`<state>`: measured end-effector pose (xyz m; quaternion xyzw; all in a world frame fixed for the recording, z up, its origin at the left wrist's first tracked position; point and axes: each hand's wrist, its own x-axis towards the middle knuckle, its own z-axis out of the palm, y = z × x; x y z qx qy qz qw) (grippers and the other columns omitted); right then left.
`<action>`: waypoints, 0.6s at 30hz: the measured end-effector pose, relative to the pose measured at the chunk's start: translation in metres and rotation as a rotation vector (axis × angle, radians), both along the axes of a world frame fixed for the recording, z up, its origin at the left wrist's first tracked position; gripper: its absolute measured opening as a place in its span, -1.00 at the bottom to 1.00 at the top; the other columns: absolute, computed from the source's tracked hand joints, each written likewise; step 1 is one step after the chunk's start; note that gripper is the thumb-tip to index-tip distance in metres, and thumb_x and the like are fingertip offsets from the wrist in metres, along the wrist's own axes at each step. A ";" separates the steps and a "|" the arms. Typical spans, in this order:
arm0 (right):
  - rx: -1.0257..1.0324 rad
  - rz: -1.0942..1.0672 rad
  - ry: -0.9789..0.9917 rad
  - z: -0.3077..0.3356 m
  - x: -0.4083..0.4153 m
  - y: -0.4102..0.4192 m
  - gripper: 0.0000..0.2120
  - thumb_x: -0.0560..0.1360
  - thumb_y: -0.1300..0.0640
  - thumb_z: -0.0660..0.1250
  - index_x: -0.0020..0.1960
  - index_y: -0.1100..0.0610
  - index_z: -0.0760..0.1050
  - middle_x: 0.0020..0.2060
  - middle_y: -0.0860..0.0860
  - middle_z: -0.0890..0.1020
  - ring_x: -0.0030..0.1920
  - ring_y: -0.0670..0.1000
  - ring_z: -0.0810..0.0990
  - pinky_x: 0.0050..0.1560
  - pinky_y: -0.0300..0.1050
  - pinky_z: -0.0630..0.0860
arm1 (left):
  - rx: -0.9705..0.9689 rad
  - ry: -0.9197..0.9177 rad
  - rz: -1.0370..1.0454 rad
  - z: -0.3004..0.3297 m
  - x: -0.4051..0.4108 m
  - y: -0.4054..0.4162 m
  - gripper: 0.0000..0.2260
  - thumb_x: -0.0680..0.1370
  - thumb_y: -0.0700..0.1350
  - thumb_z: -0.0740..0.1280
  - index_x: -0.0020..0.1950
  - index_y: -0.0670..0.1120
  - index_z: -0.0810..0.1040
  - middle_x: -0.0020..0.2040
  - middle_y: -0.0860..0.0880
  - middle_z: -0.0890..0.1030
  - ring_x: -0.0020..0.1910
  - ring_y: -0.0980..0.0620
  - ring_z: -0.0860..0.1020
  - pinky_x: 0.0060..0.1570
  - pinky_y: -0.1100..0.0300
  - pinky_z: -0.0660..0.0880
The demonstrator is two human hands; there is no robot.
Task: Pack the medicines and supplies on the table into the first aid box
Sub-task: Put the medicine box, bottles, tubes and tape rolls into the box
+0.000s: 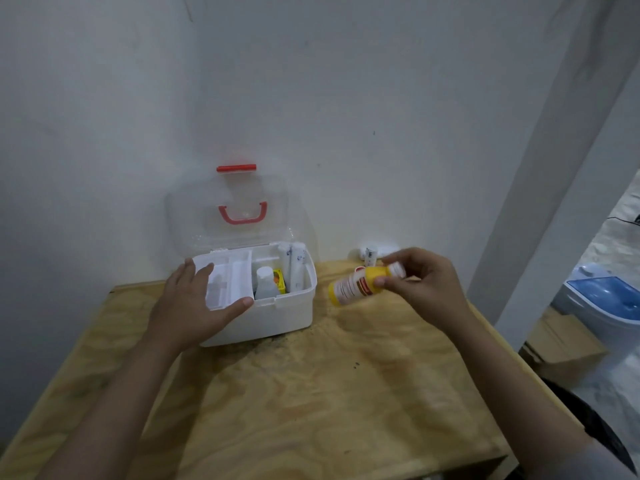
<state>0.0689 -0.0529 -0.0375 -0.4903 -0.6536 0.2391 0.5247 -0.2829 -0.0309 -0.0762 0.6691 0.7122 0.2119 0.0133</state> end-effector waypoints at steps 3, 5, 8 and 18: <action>0.097 0.015 0.062 0.030 -0.027 0.020 -0.75 0.26 0.27 0.57 -0.10 0.12 0.61 -0.23 0.06 0.66 -0.25 -0.03 0.63 -0.24 -0.24 0.60 | -0.004 -0.008 0.009 0.001 0.002 -0.002 0.09 0.10 0.64 0.01 0.49 0.02 0.20 0.55 -0.06 0.11 0.52 -0.06 0.05 0.39 -0.11 0.20; 0.132 0.020 0.023 0.043 -0.044 0.033 -0.75 0.27 0.24 0.56 -0.09 0.08 0.62 -0.22 0.03 0.67 -0.21 0.01 0.65 -0.18 -0.19 0.62 | -0.013 -0.008 0.009 0.003 0.003 -0.003 0.09 0.11 0.63 0.01 0.49 0.03 0.19 0.56 -0.05 0.09 0.53 -0.05 0.04 0.39 -0.10 0.19; 0.085 0.080 -0.136 0.050 -0.068 0.052 -0.73 0.29 0.21 0.55 -0.04 0.06 0.64 -0.19 0.03 0.67 -0.19 0.04 0.66 -0.16 -0.15 0.62 | -0.020 -0.030 0.003 0.003 0.003 -0.004 0.09 0.11 0.62 0.03 0.49 0.03 0.19 0.56 -0.05 0.09 0.53 -0.04 0.03 0.40 -0.09 0.19; -0.100 0.226 -0.625 0.052 -0.105 0.080 -0.64 0.25 0.25 0.55 0.02 0.13 0.58 -0.15 0.06 0.62 -0.16 0.02 0.57 -0.22 -0.23 0.51 | -0.013 -0.025 0.004 0.003 0.004 -0.004 0.08 0.11 0.62 0.01 0.49 0.03 0.19 0.56 -0.06 0.09 0.53 -0.05 0.03 0.40 -0.10 0.17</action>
